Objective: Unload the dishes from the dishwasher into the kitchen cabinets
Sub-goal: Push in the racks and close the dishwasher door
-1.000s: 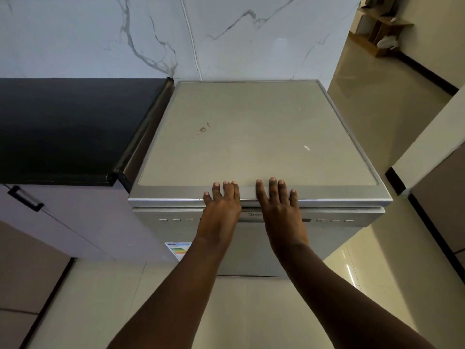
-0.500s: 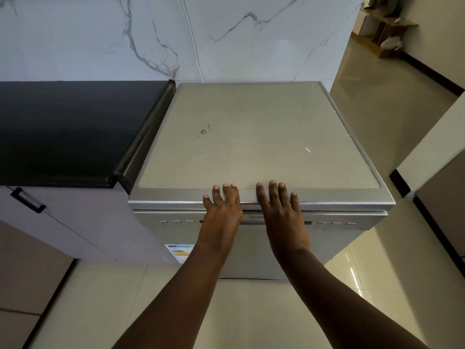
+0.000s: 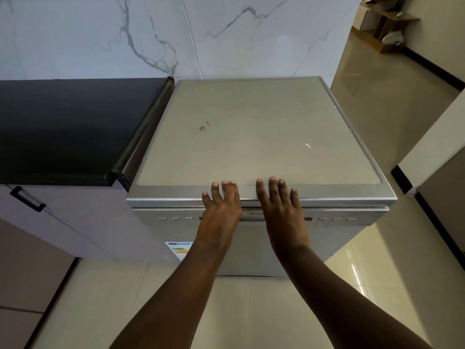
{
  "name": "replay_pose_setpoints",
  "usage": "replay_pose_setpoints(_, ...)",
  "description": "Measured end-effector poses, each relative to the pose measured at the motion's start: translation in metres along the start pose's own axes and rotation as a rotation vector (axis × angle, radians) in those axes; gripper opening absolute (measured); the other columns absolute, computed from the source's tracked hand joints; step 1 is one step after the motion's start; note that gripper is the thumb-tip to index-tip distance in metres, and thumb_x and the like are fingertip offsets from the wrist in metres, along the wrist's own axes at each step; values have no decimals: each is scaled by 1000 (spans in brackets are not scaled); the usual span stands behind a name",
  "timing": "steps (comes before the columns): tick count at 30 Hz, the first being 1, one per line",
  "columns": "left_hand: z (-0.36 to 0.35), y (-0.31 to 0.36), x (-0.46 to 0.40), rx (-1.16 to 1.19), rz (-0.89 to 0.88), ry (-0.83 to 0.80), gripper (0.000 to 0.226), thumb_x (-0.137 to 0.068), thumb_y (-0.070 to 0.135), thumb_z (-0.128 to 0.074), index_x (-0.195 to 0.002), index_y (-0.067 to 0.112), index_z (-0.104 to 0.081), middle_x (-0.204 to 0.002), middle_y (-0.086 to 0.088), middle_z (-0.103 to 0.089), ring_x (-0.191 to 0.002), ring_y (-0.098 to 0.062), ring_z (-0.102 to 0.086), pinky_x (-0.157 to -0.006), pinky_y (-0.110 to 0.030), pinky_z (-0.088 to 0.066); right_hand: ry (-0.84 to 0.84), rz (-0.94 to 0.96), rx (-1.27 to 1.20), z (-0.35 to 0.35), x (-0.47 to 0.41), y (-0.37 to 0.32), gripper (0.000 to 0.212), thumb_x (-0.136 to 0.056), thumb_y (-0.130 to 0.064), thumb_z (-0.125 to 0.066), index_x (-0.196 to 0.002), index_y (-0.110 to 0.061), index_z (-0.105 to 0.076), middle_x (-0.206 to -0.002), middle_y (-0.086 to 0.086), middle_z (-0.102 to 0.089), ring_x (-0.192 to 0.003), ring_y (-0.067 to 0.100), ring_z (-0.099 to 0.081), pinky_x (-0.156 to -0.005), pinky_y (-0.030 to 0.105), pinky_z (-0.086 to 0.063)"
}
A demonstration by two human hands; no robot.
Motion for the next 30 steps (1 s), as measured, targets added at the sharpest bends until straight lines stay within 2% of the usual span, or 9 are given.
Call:
replay_pose_setpoints(3,2,-1,0,-2,15,-2,81,-67,16,-84,-136,-1,-46,-130,-21,-56,-116,-38,-59,-89,-46,-53,58,-11,11,2,0,1,88,-86,1,-59,-152,-12,-4,-156,24,-14,-144,40,-15,-115,50,-16)
replay_pose_setpoints(6,5,-3,0,-5,34,-8,81,-65,16,-85,-135,-1,-48,-129,-21,-58,-114,-38,-60,-88,-46,-53,60,-2,6,0,0,0,86,-86,1,-59,-152,-11,-6,-156,24,-16,-143,40,-17,-115,51,-18)
replay_pose_setpoints(10,5,1,1,-26,5,-8,79,-83,10,-70,-144,-7,-25,-142,-27,-40,-127,-43,-47,-99,-50,-45,49,-9,8,2,0,0,83,-87,1,-57,-152,-11,-6,-156,25,-16,-143,41,-17,-115,51,-18)
replay_pose_setpoints(14,0,2,0,-61,11,-24,81,-69,19,-83,-137,-2,-43,-131,-21,-56,-116,-37,-59,-88,-45,-53,38,-1,14,2,2,1,84,-89,2,-52,-152,-11,2,-157,24,-7,-145,40,-9,-116,50,-12)
replay_pose_setpoints(16,1,2,-1,-54,-4,-9,82,-67,19,-84,-136,-2,-45,-130,-22,-56,-114,-37,-60,-88,-45,-54,46,2,26,1,2,0,86,-88,2,-54,-153,-11,2,-157,24,-8,-145,40,-10,-116,50,-12)
replay_pose_setpoints(19,1,1,-1,-50,7,-56,84,-81,13,-73,-144,-7,-22,-143,-28,-39,-128,-43,-46,-99,-49,-45,55,-18,32,1,2,1,88,-82,2,-62,-153,-10,-11,-155,25,-20,-143,41,-20,-114,51,-19)
replay_pose_setpoints(22,1,2,-2,-44,-8,-71,82,-89,9,-63,-146,-8,-6,-150,-30,-25,-135,-46,-34,-105,-51,-37,34,-11,33,1,3,1,87,-85,2,-58,-153,-11,-4,-156,24,-13,-144,40,-15,-115,51,-15)
replay_pose_setpoints(25,1,2,0,-44,-5,-43,81,-88,12,-64,-146,-7,-11,-148,-28,-30,-133,-44,-39,-103,-50,-40,16,-7,53,0,3,1,88,-87,1,-57,-152,-11,1,-157,24,-8,-145,40,-10,-116,51,-13)
replay_pose_setpoints(30,-3,3,1,-66,26,-4,87,-76,25,-78,-144,-2,-30,-141,-22,-46,-124,-38,-52,-96,-45,-48,115,-32,77,-8,-2,4,94,-64,-1,-80,-146,-7,-35,-144,26,-41,-133,41,-41,-105,53,-37)
Point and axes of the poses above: each hand's wrist, its own x-axis away from the middle knuckle, its own z-axis out of the back of the hand, y = z × x, the point moved 7 cm from there along -x, towards the middle knuckle
